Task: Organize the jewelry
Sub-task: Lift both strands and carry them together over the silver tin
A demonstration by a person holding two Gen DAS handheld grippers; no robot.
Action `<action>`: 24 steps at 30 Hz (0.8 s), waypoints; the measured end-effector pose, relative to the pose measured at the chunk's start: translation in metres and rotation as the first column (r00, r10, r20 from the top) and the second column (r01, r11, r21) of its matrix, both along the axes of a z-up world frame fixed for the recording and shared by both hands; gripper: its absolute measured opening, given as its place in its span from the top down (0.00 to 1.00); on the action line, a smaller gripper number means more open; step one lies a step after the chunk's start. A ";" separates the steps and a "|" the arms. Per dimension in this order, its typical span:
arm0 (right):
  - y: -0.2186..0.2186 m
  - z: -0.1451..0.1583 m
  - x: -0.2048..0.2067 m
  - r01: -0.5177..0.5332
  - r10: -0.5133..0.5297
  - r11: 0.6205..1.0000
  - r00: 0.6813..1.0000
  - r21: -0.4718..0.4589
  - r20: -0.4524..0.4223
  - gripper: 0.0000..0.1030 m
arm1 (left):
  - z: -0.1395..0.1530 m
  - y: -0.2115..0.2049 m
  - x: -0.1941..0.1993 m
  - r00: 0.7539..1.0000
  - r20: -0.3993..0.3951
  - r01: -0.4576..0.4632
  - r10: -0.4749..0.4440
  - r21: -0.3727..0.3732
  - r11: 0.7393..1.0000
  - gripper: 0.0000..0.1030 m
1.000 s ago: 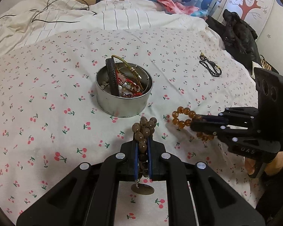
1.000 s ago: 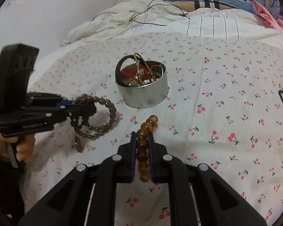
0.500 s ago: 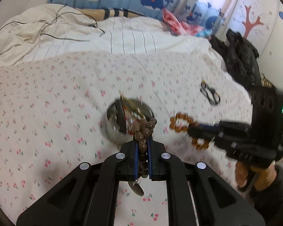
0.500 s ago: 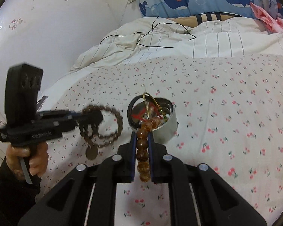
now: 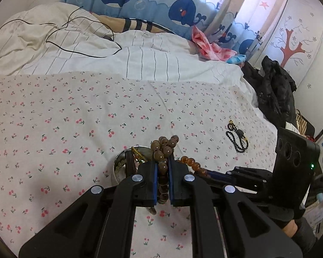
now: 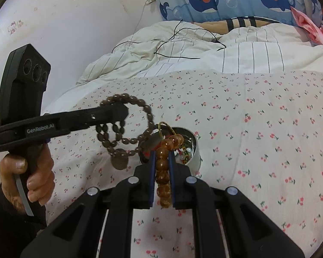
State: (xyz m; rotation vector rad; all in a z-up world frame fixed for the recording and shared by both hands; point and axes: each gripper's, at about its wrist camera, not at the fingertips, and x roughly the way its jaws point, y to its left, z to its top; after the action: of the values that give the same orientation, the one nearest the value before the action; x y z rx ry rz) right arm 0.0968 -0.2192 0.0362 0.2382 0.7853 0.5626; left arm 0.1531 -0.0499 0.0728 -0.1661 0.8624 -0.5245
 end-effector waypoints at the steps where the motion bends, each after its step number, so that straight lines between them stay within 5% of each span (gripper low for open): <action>1: 0.002 0.000 0.002 -0.001 0.001 1.000 1.000 -0.006 0.003 0.88 | -0.002 -0.001 0.002 1.000 -0.001 -0.005 0.005 0.001 1.000 0.93; 11: 0.022 -0.012 0.024 -0.003 0.004 0.998 1.000 -0.065 0.008 0.88 | -0.030 -0.006 0.024 0.999 -0.035 -0.021 0.020 -0.006 1.000 0.92; 24: 0.030 -0.034 0.037 -0.006 0.005 0.997 1.000 -0.073 -0.017 0.88 | -0.047 -0.009 0.028 0.999 -0.038 -0.008 0.011 0.091 0.996 0.89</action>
State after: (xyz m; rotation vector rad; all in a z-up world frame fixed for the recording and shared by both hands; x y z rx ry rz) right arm 0.1334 -0.1888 0.0018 0.1731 0.8212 0.5367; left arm 0.1814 -0.0593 0.0261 -0.0975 0.9210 -0.4734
